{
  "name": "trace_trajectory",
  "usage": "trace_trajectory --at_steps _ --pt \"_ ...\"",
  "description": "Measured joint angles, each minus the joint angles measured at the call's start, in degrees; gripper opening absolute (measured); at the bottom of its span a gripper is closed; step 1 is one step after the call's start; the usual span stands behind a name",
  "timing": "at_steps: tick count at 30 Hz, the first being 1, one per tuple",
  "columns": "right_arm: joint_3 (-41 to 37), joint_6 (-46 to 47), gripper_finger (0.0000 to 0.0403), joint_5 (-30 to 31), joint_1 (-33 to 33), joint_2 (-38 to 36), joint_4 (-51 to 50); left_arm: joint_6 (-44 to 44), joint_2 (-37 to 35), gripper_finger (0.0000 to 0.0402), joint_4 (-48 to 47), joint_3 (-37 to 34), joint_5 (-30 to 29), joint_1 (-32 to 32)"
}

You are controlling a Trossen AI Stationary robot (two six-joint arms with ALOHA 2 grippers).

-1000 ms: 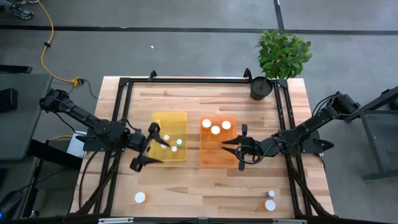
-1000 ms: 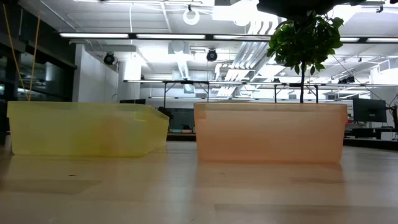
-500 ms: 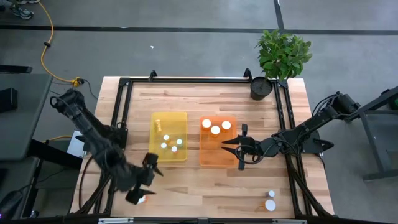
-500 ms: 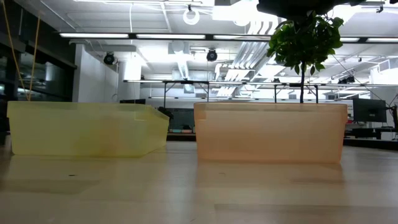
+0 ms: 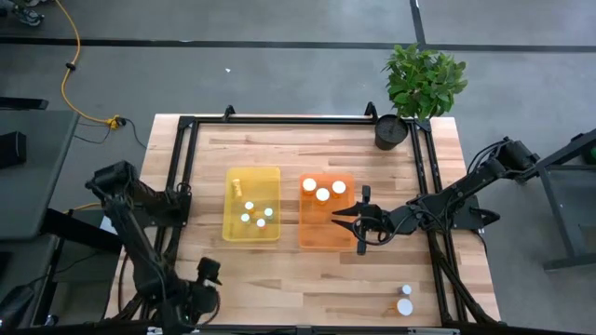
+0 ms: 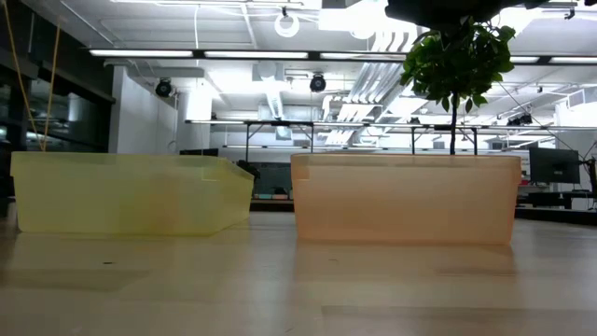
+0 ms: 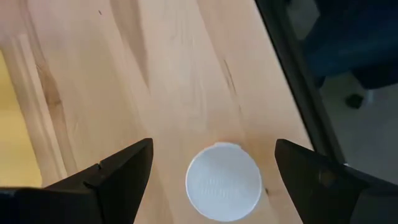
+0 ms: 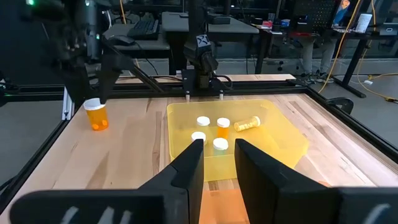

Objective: Pick and place medicine bottles into bin by pill shape (circle, oval)
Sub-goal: Put the orange capsule bottle into the orange bin

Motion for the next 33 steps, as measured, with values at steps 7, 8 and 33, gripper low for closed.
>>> trace_trajectory --at_steps 7,8,33 --pt "0.02 0.00 0.0085 0.00 0.00 0.01 0.00 -0.49 3.23 0.0326 -0.92 0.02 1.85 -0.97" --pt "0.02 0.00 0.0085 0.00 0.00 0.01 0.00 -0.49 3.58 0.0326 -0.99 0.00 2.61 -0.95" --pt "0.02 0.00 0.0085 0.00 -0.01 0.01 -0.20 0.15 4.40 0.0269 -1.15 -0.02 4.96 -0.42"
